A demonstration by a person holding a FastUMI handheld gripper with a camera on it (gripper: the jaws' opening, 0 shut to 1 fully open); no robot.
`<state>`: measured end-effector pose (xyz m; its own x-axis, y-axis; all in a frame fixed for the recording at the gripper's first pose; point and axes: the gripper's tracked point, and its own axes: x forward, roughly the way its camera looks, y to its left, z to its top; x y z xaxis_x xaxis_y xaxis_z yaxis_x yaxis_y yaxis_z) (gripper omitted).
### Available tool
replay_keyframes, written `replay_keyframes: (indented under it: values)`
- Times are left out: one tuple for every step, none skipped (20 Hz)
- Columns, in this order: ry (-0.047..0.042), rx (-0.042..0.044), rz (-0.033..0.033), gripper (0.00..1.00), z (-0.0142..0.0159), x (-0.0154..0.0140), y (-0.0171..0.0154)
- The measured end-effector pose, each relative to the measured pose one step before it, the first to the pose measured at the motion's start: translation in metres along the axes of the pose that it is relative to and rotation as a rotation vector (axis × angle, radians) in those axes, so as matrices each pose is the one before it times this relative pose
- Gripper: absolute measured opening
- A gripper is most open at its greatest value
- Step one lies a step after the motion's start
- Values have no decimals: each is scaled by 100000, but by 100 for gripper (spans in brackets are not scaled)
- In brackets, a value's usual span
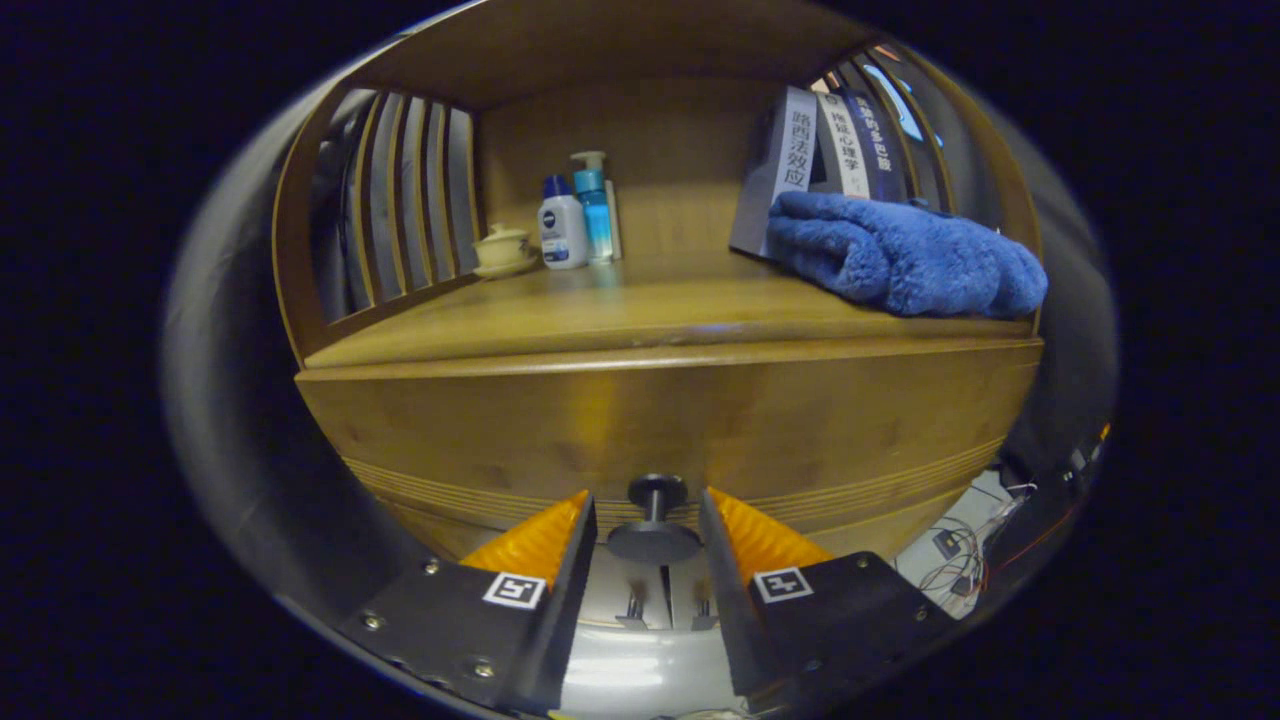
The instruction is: Pull open the drawer, take out the items inside it, and place them on the countertop above the cabinet.
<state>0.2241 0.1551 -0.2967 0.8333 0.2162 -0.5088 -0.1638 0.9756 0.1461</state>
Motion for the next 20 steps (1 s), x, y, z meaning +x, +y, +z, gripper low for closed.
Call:
replay_keyframes:
  values:
    - [-581, 1026, -1051, 60, 13, 257, -185]
    - [44, 1312, 988, 53, -202, -324, 231]
    - [-722, 548, 132, 47, 56, 271, -14]
    - [48, -677, -346, 47, 37, 199, 12]
    - [-153, -285, -740, 44, 31, -262, -212]
    - [471, 465, -799, 40, -35, 2, -16]
    - [644, -261, -952, 36, -296, -185, 62]
    - [523, -282, -1109, 32, -28, -127, -93]
    - [815, 78, -1091, 33, -127, -48, -58]
    - [686, 315, -729, 33, -79, -261, -49]
    - [678, 32, -410, 33, -195, -241, 43]
    - [567, -294, -591, 33, -280, -535, -78]
    - [346, 221, -704, 33, -557, -1094, -65]
    - [370, 188, -908, 33, -394, -904, -133]
    - [-80, -466, -1249, 33, -340, -770, -129]
    - [351, -40, -1430, 33, -441, -939, -172]
    - [329, 199, -1419, 32, -422, -835, -238]
    - [999, -294, -1214, 33, -463, -901, -151]
    - [869, -810, -1343, 33, -432, -900, -185]
    - [1127, -815, -1307, 32, -395, -823, -230]
